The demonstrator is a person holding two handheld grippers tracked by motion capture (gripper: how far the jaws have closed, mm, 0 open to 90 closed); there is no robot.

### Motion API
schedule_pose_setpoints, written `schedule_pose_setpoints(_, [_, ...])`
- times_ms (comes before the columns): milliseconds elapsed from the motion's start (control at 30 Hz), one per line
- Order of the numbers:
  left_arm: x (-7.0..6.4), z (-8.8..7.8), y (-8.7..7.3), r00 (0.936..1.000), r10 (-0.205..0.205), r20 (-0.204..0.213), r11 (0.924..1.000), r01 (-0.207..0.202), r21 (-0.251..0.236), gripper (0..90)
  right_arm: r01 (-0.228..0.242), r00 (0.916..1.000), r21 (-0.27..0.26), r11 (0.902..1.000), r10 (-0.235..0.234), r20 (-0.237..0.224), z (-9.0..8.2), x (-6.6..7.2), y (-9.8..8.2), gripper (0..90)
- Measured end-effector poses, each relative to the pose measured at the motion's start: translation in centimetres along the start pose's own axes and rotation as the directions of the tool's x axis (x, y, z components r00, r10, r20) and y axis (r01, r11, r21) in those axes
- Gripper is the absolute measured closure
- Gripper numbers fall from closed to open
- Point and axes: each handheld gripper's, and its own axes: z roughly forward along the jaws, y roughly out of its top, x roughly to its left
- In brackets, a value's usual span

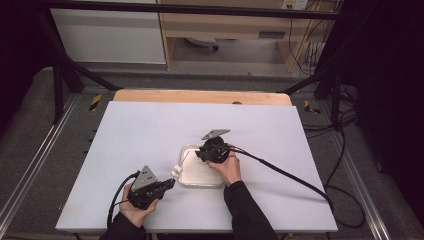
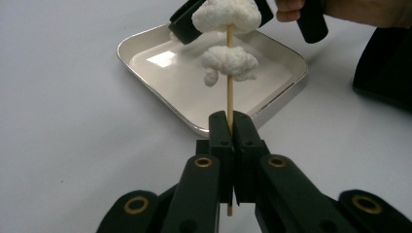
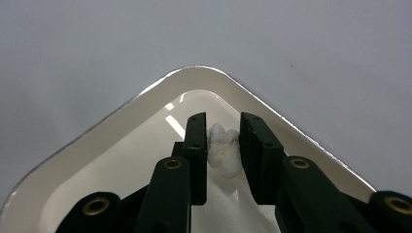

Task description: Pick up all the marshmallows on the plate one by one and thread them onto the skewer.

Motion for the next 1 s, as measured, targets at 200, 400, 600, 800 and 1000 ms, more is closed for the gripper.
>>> schedule_pose_setpoints(200, [-0.1,0.1,0.0,1.0,0.002,0.002,1.0,-0.002,0.001,88.5,-0.016,0.9991,-0.06,0.9981,0.014,-0.041,-3.3,-0.2,0.2,74.2])
schedule_pose_setpoints(400, [-0.2,0.1,0.0,0.9999,0.008,0.008,1.0,-0.008,0.001,88.6,-0.035,0.9949,-0.12,0.9921,0.023,-0.099,-6.6,-0.2,-0.3,74.5])
schedule_pose_setpoints(600, [-0.4,0.3,0.1,0.9991,0.028,0.032,0.9995,-0.027,-0.018,88.5,-0.077,0.9836,-0.208,0.9751,0.04,-0.176,-9.8,-0.1,-0.6,74.8])
schedule_pose_setpoints(800, [-0.6,0.3,0.1,0.999,0.033,0.032,0.9994,-0.032,-0.016,88.5,-0.124,0.9635,-0.279,0.9522,0.048,-0.264,-11.9,0.3,-0.1,74.9])
schedule_pose_setpoints(1000, [-0.7,0.4,0.2,0.9984,0.043,0.037,0.999,-0.042,-0.018,88.5,-0.14,0.9498,-0.306,0.9417,0.041,-0.31,-12.6,0.7,0.8,75.2])
